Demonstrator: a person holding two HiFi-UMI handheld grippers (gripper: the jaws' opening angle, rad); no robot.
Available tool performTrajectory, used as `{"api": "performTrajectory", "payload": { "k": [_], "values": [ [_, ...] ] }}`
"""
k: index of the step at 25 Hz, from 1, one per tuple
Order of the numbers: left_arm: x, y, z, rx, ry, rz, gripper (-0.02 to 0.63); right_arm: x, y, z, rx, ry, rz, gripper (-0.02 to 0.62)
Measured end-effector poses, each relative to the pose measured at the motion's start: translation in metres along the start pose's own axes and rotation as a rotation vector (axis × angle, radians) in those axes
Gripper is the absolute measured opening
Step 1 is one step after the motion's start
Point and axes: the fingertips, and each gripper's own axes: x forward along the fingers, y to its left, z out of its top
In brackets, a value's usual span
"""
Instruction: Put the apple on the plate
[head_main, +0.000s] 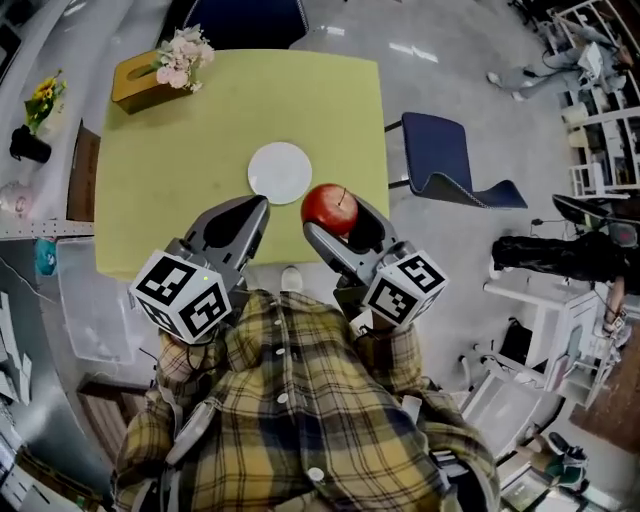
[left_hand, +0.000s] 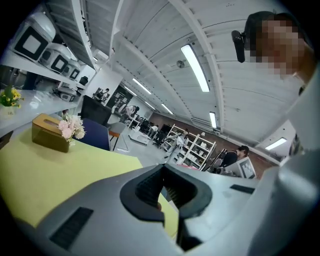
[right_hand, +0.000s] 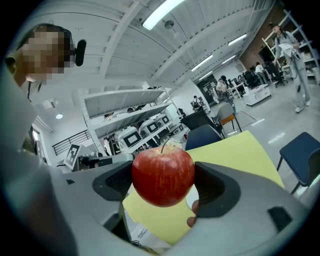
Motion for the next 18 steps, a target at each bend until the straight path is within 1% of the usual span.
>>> {"api": "performTrajectory", "payload": {
  "k": [3,6,13,16,18],
  "values": [
    [0.006,0.023,0.021,0.006,0.033,-0.04,0.006,0.022,0.0,0.013,0.014,-0.027,-0.048,0.368],
    [0.011,0.043,0.034,0.006,0.063,-0.08,0.006,0.04,-0.001,0.018,0.025,-0.047,-0.094,0.368],
    [0.014,0.071,0.037,0.008,0.143,-0.165,0.006,0.065,-0.003,0.018,0.042,-0.058,-0.21,0.368],
    [0.013,0.081,0.039,0.008,0.16,-0.186,0.006,0.078,-0.001,0.017,0.028,-0.052,-0.236,0.368],
    [0.012,0.086,0.04,-0.001,0.162,-0.188,0.006,0.084,0.001,0.014,0.023,-0.042,-0.236,0.368]
  ]
}}
